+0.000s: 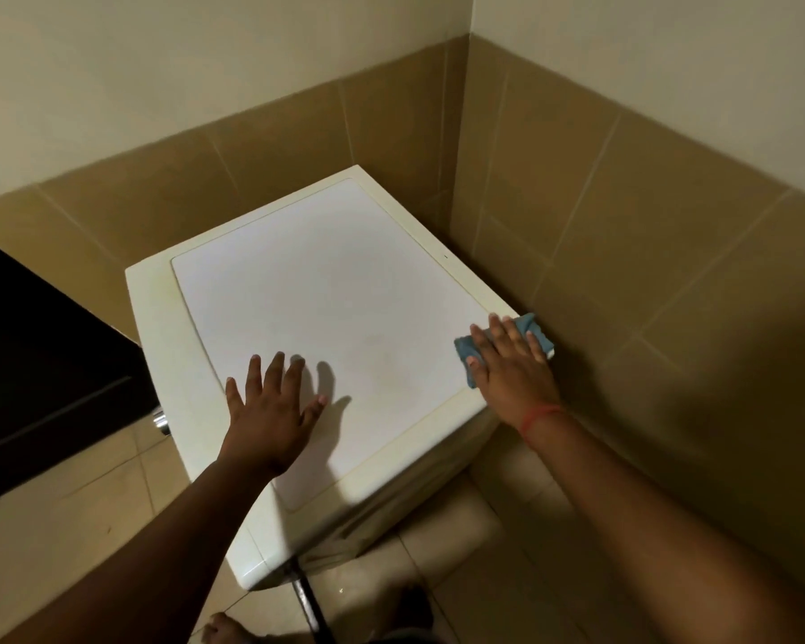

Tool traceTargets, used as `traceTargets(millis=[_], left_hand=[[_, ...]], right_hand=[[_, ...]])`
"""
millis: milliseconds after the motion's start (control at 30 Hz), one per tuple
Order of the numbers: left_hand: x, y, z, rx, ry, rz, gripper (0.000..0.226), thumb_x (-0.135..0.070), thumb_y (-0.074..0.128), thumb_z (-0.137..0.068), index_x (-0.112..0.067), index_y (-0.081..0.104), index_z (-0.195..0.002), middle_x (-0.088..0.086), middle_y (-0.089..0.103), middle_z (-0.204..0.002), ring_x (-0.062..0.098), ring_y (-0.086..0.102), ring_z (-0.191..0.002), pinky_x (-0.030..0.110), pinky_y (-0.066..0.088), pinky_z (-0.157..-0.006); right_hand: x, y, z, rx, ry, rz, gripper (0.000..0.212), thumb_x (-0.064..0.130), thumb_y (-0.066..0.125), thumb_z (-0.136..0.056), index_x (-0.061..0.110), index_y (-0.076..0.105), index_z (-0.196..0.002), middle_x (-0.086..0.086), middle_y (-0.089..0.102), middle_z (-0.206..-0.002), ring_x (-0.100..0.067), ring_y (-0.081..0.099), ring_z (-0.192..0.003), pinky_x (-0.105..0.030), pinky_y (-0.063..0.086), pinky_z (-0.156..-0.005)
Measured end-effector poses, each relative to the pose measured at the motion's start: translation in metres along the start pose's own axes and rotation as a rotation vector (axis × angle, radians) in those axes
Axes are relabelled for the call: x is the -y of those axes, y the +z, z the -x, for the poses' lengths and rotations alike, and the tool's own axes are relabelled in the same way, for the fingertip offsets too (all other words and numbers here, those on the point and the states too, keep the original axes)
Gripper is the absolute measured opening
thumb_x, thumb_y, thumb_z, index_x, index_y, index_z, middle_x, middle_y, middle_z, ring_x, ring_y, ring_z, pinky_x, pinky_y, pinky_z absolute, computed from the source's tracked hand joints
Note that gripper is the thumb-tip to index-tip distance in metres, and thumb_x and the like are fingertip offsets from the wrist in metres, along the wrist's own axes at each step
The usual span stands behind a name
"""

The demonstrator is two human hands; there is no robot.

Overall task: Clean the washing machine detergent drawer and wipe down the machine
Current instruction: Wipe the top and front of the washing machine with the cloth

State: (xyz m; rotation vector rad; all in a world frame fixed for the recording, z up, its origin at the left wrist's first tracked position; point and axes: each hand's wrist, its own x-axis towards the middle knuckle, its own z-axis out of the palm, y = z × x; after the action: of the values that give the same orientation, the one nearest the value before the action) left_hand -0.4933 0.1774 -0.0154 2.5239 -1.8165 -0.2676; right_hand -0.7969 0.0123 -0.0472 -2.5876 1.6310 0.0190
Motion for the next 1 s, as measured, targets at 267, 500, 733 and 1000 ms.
traceTargets(millis=[267, 500, 733, 1000], left_hand=[[-0.004, 0.001, 0.000, 0.015, 0.004, 0.028, 0.072, -0.060, 0.022, -0.096, -0.020, 0.015, -0.155, 0.008, 0.013, -0.163, 0.033, -0.004, -0.151, 0.062, 0.005, -0.117], [0.004, -0.006, 0.002, -0.019, -0.025, 0.014, 0.075, -0.064, 0.018, -0.092, -0.022, 0.018, -0.155, 0.008, 0.014, -0.163, 0.031, -0.003, -0.151, 0.062, 0.007, -0.117], [0.016, -0.015, 0.007, -0.029, -0.098, 0.029, 0.070, -0.061, 0.024, -0.097, -0.022, 0.018, -0.155, 0.007, 0.011, -0.164, 0.030, -0.006, -0.151, 0.060, 0.004, -0.118], [0.037, -0.018, 0.029, 0.026, -0.173, 0.034, 0.069, -0.060, 0.022, -0.098, -0.023, 0.012, -0.156, 0.005, 0.005, -0.165, 0.028, -0.010, -0.151, 0.059, -0.001, -0.118]], right_hand=[[0.019, 0.000, 0.014, 0.052, -0.084, -0.013, 0.069, 0.055, -0.003, -0.094, 0.028, 0.014, -0.155, -0.001, 0.010, -0.164, -0.022, 0.002, -0.151, -0.046, -0.001, -0.120], [0.022, -0.003, -0.015, 0.046, 0.146, -0.030, 0.060, 0.050, 0.010, -0.101, 0.027, 0.008, -0.156, -0.005, 0.005, -0.164, -0.027, -0.001, -0.151, -0.049, -0.002, -0.120], [0.014, -0.007, -0.021, 0.057, 0.069, -0.010, 0.069, 0.055, -0.003, -0.093, 0.029, 0.010, -0.155, -0.002, 0.007, -0.164, -0.023, 0.001, -0.151, -0.047, 0.000, -0.121], [0.068, 0.009, 0.006, 0.051, -0.244, -0.009, 0.066, 0.052, 0.004, -0.096, 0.027, 0.017, -0.155, -0.002, 0.012, -0.164, -0.023, 0.003, -0.151, -0.047, 0.001, -0.121]])
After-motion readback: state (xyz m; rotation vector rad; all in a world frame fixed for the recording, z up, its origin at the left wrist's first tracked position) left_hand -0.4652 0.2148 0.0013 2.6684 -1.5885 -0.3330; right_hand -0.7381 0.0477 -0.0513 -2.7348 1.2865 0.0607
